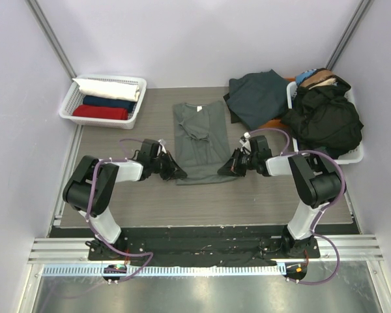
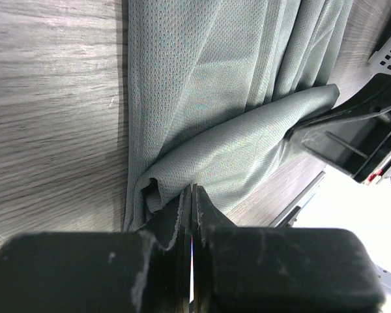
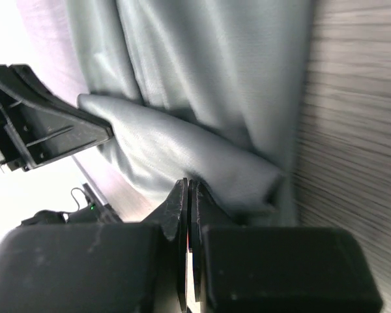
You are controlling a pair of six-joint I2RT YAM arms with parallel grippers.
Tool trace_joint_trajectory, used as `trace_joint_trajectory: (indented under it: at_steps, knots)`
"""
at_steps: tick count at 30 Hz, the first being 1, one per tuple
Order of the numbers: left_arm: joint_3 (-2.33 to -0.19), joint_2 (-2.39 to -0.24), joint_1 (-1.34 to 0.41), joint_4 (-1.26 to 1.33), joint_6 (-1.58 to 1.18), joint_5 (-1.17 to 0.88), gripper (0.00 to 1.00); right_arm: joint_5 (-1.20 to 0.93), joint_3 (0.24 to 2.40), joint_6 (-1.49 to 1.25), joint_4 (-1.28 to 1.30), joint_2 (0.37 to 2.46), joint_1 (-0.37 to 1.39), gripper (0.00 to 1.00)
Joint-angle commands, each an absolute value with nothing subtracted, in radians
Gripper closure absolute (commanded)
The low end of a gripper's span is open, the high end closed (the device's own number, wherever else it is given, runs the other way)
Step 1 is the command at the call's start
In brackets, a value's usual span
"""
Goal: Roll the t-shirts
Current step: Roll the T-shirt to the center of the board.
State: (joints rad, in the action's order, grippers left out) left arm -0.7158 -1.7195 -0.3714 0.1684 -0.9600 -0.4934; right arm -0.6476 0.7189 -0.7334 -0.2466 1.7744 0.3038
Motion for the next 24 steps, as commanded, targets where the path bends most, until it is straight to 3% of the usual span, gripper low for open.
trace_joint_trajectory:
  at_steps: [1,9,15,19,24]
  knots:
    - [-0.724,-1.71,-0.36,0.143,-0.911,-0.453,1.0,-0.577,0.719,-0.67,-0.142,1.7,0.29,0.99]
    - [-0.733,-1.632,-0.359,0.045,-0.856,-0.399,1.0,-0.307,0.759,-0.577,0.104,1.579,0.282,0.96]
    - [-0.739,-1.523,-0.361,-0.06,-0.815,-0.348,0.96,-0.196,0.756,-0.539,0.192,1.431,0.282,0.59]
    - [-0.709,-1.447,-0.37,-0.112,-0.784,-0.333,0.73,-0.186,0.736,-0.517,0.236,1.376,0.287,0.58]
    - [-0.657,-1.401,-0.39,-0.124,-0.775,-0.316,0.69,-0.213,0.716,-0.488,0.229,1.402,0.291,0.65]
